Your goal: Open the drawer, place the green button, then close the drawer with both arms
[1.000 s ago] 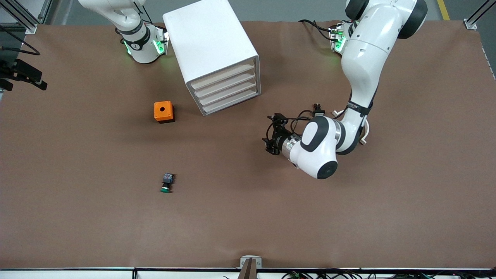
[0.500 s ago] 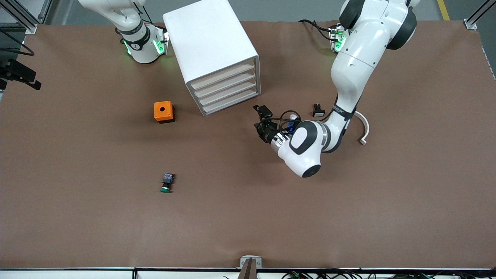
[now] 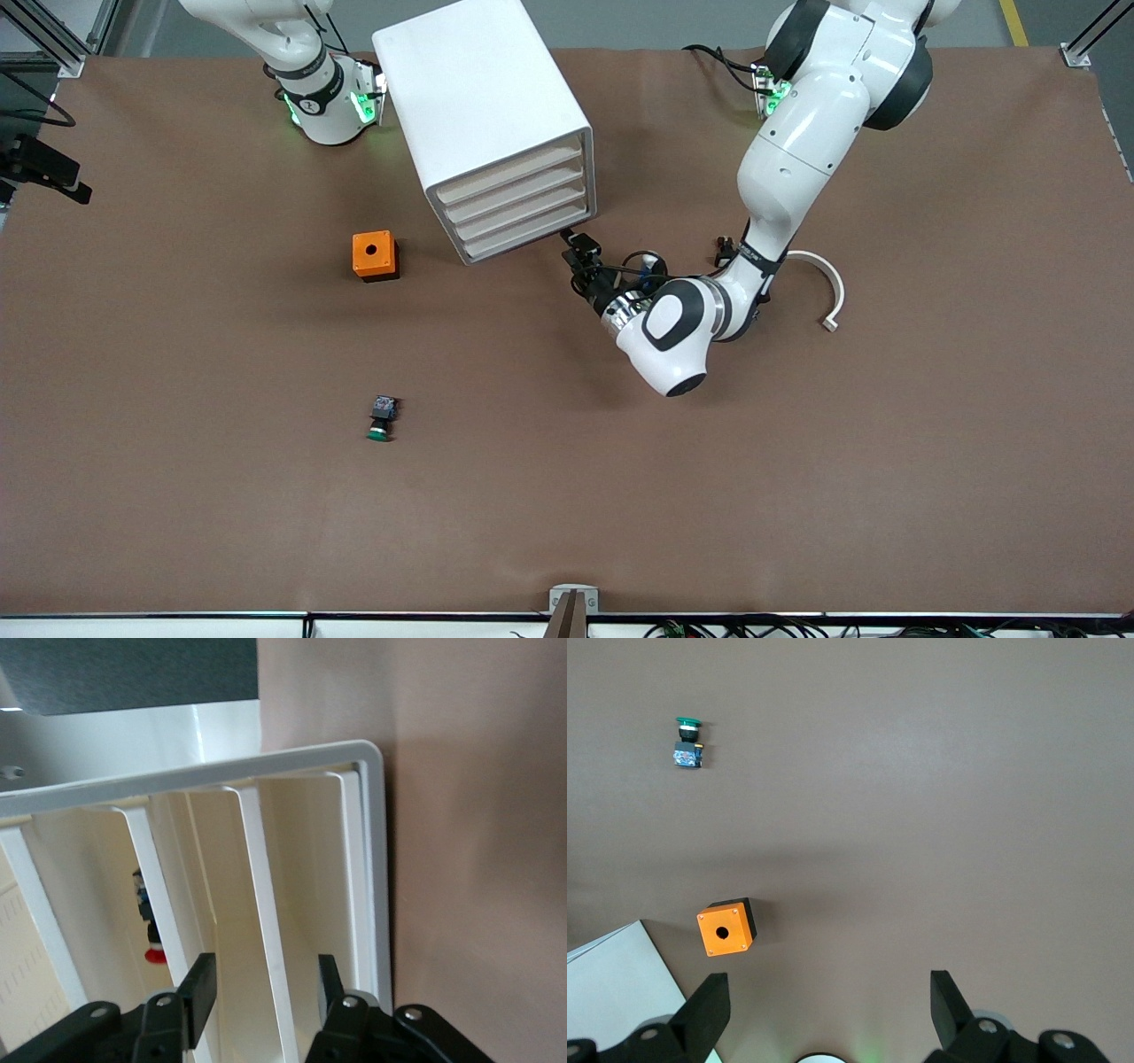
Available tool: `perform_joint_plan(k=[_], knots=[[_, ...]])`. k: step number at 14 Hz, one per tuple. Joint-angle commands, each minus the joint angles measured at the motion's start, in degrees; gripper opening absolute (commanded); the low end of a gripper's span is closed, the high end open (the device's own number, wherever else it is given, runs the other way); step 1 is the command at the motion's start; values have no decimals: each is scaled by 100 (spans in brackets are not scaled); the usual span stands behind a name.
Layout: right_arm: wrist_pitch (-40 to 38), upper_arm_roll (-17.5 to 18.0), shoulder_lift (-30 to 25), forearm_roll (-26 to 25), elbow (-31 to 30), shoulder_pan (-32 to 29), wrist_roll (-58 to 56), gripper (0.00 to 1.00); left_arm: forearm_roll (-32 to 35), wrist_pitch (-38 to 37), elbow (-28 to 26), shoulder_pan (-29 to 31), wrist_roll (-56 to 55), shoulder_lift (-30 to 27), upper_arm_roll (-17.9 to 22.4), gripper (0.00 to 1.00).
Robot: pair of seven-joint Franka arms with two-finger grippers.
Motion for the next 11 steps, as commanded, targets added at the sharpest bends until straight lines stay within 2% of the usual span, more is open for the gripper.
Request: perform_joint_plan(k=[1,8,11], knots=[[-36,74,-103,-66,-47,-77,-55,100,-231,-234,41,-155,-334,155,1,48],[-19,118,-103,-13,-47,-50,-46,100,-240,-550,-144,-418,-494,235,1,46],[-18,276,-103,-5,-47,-164,-46,100,-231,-656,-240,-489,-502,235,10,44]])
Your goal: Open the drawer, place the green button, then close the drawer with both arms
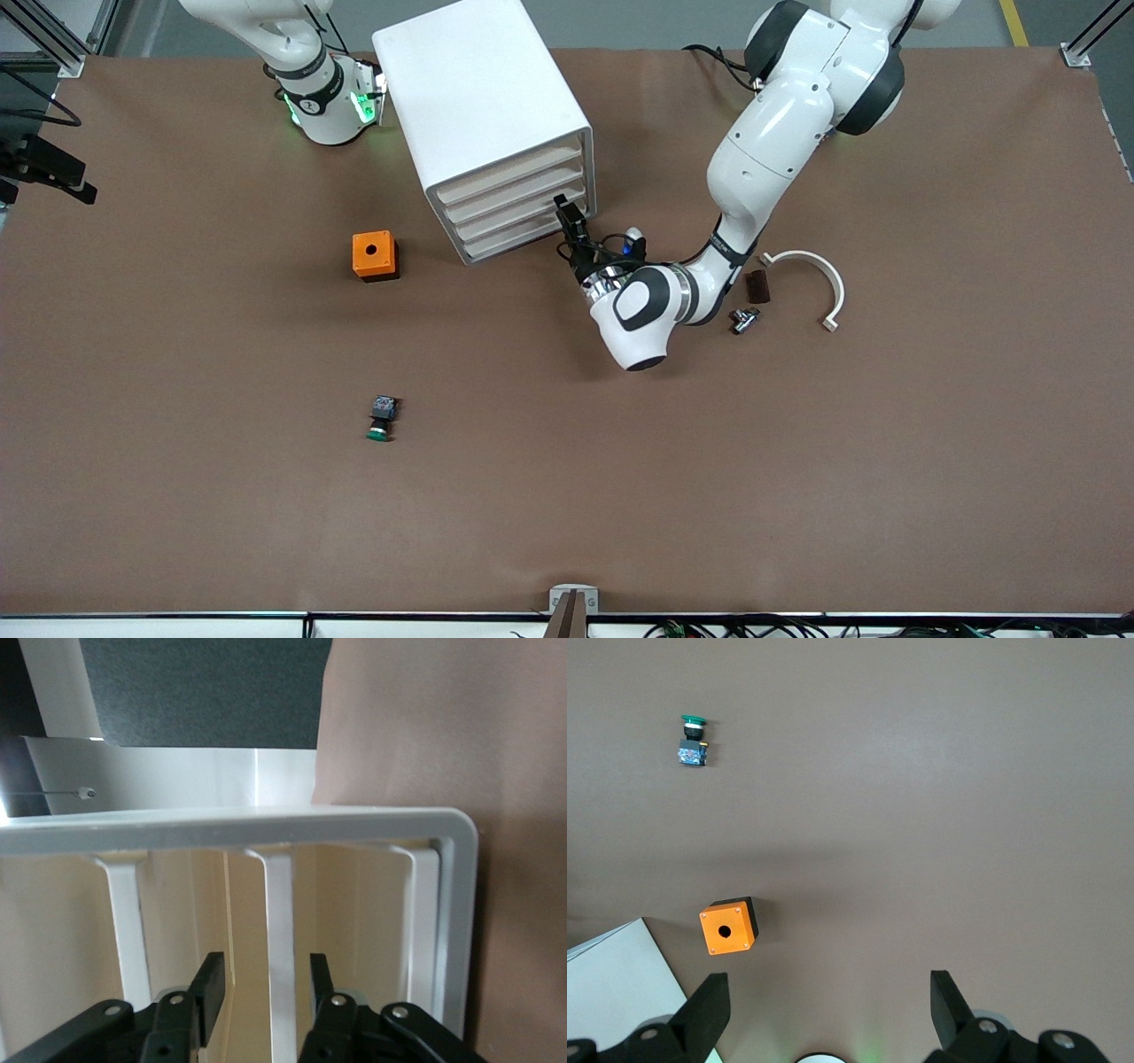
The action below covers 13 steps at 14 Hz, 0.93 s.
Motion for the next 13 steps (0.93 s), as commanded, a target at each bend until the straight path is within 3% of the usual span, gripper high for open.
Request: perform_joint_plan(k=[1,10,13], knots=[[-18,275,-103,-5,-47,-224,-43,100,-115,-108,-67,-94,-125,14,16,43],[-18,777,-103,-5,-47,-682,-43,100,-45,-108,-67,-235,-275,58,25,16],[-26,751,-103,-5,-47,-638,-43,100,-27,-108,-58,-226,-379,58,51,11]])
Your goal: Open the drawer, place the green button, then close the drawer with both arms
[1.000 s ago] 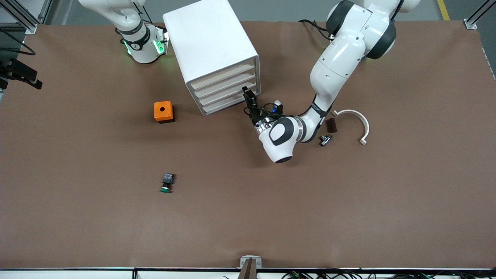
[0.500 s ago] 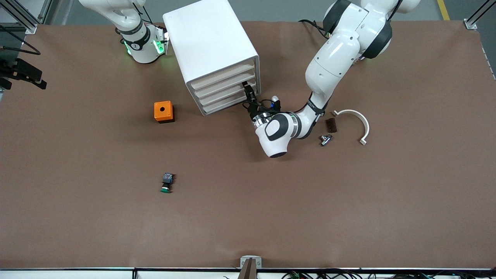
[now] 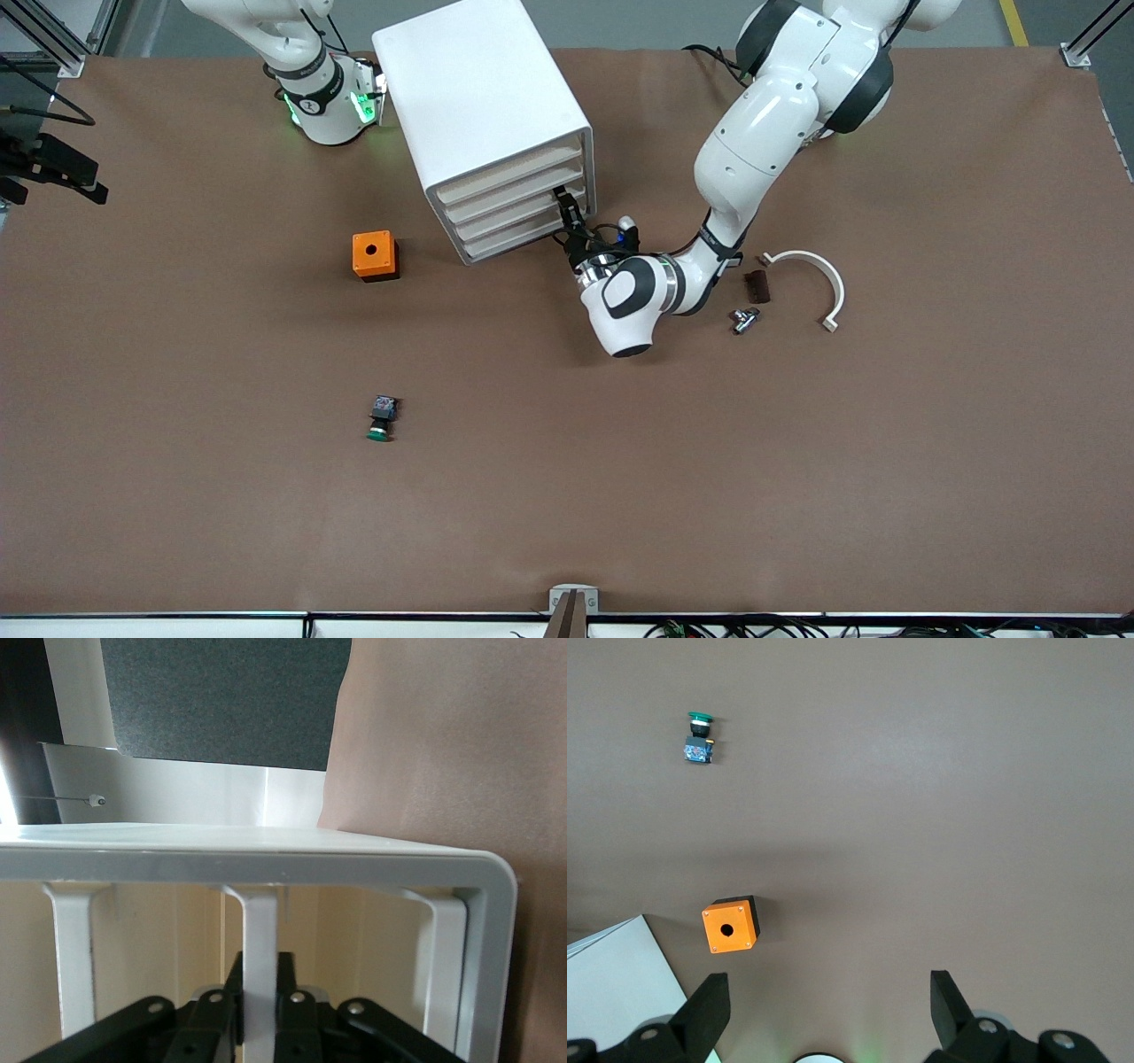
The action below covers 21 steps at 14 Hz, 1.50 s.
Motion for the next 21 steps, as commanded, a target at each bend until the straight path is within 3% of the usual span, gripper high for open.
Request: perform_joint_plan(k=[1,8,10,16,18,21], knots=[[-26,108,-103,-5,-47,-109,-43,100,-36,-82,77,-12,-213,17,50,10],[-44,82,-85,-14,6,-117,-25,100,-115,-82,112,251,-222,-9,85,11],[-174,82,-6,-14,260,-100,-16,100,-159,-65,121,409,-213,-18,85,12],[43,99,1056,-128,472,-92,-602,100,-247,190,226,857,-213,-18,111,15],[167,99,1635,-129,498,-100,-719,100,-238,199,226,937,-213,-18,111,16],[517,117,1778,12,376,-4,-510,100,-238,234,226,1025,-196,-9,120,16]])
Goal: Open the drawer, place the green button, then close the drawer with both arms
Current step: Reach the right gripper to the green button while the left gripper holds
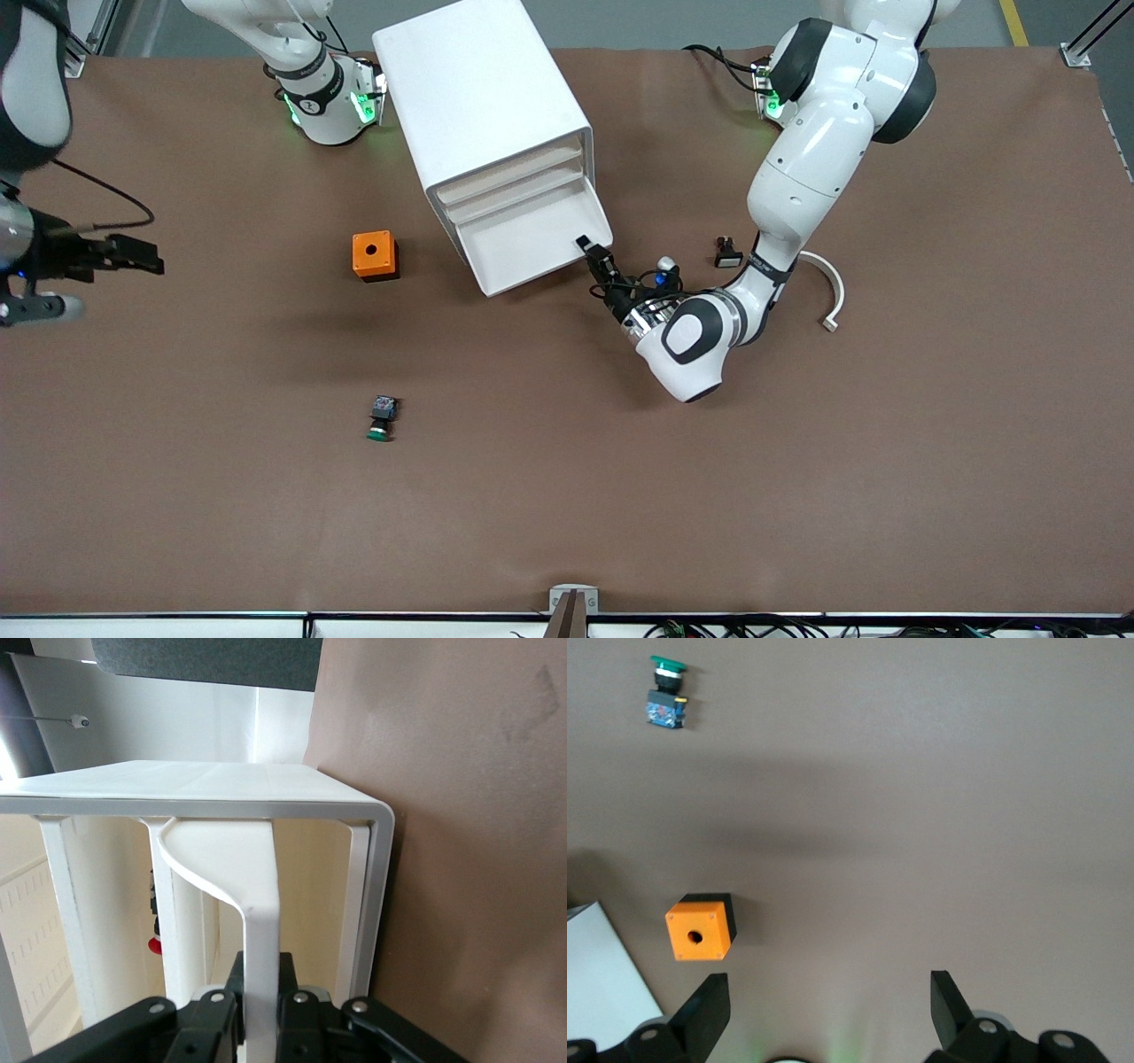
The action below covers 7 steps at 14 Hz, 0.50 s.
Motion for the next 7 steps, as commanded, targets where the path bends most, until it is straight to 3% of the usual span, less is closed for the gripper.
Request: perform_joint_plan(k=[1,2,3,6,7], knots=[[216,71,157,257,9,57,552,100,-125,42,36,32,-123,-15,34,17],[375,71,167,538,-105,144,1288,100,-133,42,36,32,-123,-15,34,20],[515,71,210,628,-167,380,1930,100,-133,42,45,40,-88,-24,34,29],[1077,70,710,558,-115,778,2885,100,-133,42,89,101,488,-59,34,77],[1358,79,894,619,-141,830,2956,100,-142,42,176,145,892,-59,34,85]])
